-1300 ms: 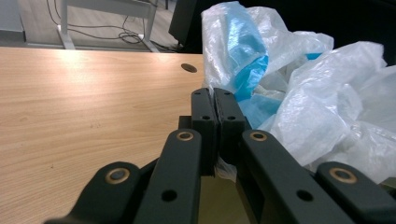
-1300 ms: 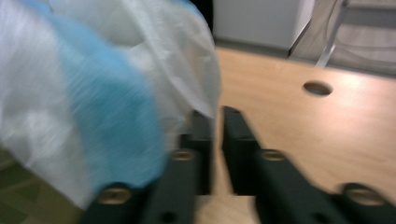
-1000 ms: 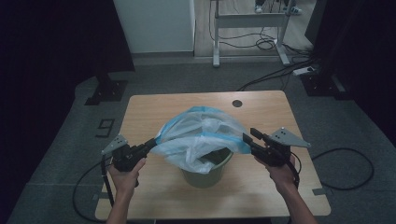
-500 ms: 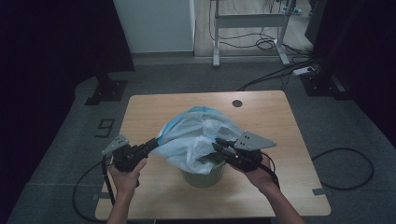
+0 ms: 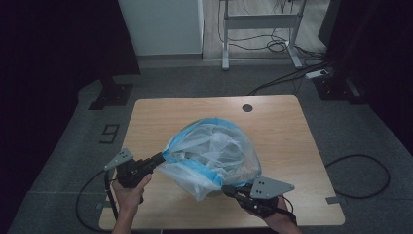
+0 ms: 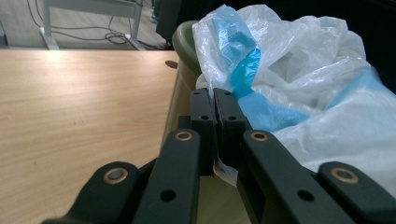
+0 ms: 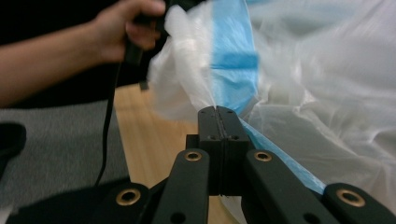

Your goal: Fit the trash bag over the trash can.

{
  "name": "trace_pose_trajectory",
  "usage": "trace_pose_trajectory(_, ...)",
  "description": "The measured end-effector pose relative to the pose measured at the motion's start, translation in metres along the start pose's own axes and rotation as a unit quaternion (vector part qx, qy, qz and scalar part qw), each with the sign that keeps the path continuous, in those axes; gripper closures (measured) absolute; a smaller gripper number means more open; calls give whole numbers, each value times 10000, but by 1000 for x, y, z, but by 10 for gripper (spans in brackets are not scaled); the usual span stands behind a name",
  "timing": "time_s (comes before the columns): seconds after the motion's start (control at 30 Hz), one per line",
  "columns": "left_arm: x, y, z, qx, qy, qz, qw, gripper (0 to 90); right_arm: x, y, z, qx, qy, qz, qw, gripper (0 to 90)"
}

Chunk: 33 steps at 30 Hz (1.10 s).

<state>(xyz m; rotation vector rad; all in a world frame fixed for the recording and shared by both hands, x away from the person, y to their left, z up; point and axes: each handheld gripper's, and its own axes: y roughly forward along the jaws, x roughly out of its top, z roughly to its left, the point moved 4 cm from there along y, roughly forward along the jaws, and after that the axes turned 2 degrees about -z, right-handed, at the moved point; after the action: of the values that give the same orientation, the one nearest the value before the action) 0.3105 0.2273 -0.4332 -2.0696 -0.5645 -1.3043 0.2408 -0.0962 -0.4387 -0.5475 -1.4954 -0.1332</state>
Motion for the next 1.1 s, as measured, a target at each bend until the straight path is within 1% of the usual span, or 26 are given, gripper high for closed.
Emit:
trace_pose_trajectory(0.03, 0, 0, 0, 0, 0, 0, 10000, 875, -5, 2, 1, 5, 21, 49, 10000, 887)
trace_pose_trajectory(0.07, -2, 0, 1, -1, -5, 26, 10000, 875, -5, 2, 1, 5, 21, 49, 10000, 887)
trace_pose_trajectory(0.1, -5, 0, 2, -1, -29, 71, 10000, 875, -14, 6, 0, -19, 55, 139, 9999, 887)
trace_pose_trajectory(0.13, -5, 0, 2, -1, -29, 71, 10000, 875, -18, 8, -1, -30, 90, 178, 9998, 887)
trace_pose_trajectory(0.17, -8, 0, 4, 14, -58, 129, 9999, 875, -21, 10, -1, -18, 130, 197, 9997, 887)
trace_pose_trajectory(0.2, -8, 0, 4, 14, -58, 129, 9999, 875, -21, 10, -1, -18, 130, 197, 9997, 887)
trace_pose_trajectory(0.3, -14, 2, 6, 36, -106, 241, 9996, 875, -30, 16, -3, -62, 88, 372, 9992, 887)
trace_pose_trajectory(0.33, -16, 3, 7, 29, -125, 290, 9995, 875, -39, 20, -7, -149, 27, 523, 9985, 887)
trace_pose_trajectory(0.37, -16, 4, 7, 19, -125, 295, 9995, 874, -42, 21, -10, -194, 45, 580, 9981, 887)
trace_pose_trajectory(0.4, -16, 4, 7, 19, -125, 295, 9995, 872, -42, 21, -10, -194, 45, 580, 9981, 887)
trace_pose_trajectory(0.47, -15, 3, 5, 7, -60, 300, 9995, 863, -48, 22, -16, -267, 176, 607, 9976, 887)
trace_pose_trajectory(0.5, -13, 2, 3, 23, -16, 278, 9996, 840, -49, 22, -19, -295, 220, 596, 9975, 886)
trace_pose_trajectory(0.53, -10, 1, 2, 66, 39, 229, 9997, 788, -50, 22, -19, -307, 253, 582, 9975, 886)
trace_pose_trajectory(0.57, -7, -1, 0, 125, 101, 169, 9997, 720, -49, 21, -19, -321, 240, 571, 9976, 886)
trace_pose_trajectory(0.63, 0, -5, -5, 114, 249, 75, 9996, 570, -46, 20, -18, -333, 211, 547, 9977, 886)
trace_pose_trajectory(0.7, 6, -8, -9, 120, 358, -15, 9993, 457, -44, 18, -18, -388, 188, 579, 9974, 886)
trace_pose_trajectory(0.73, 10, -9, -11, 72, 401, -39, 9992, 457, -44, 18, -18, -388, 188, 579, 9974, 886)
trace_pose_trajectory(0.8, 17, -9, -17, 10, 520, -58, 9986, 395, -45, 19, -19, -404, 197, 595, 9972, 886)
trace_pose_trajectory(0.87, 23, -8, -22, -31, 577, -53, 9983, 328, -46, 20, -18, -402, 227, 585, 9972, 886)
trace_pose_trajectory(0.93, 29, -6, -27, -66, 637, -45, 9979, 313, -46, 20, -18, -402, 233, 582, 9972, 886)
trace_pose_trajectory(1.0, 38, -5, -33, -115, 696, -63, 9975, 261, -47, 21, -18, -425, 258, 621, 9968, 886)
trace_pose_trajectory(1.1, 48, -3, -38, -174, 744, -17, 9971, 231, -47, 21, -18, -460, 278, 643, 9965, 886)
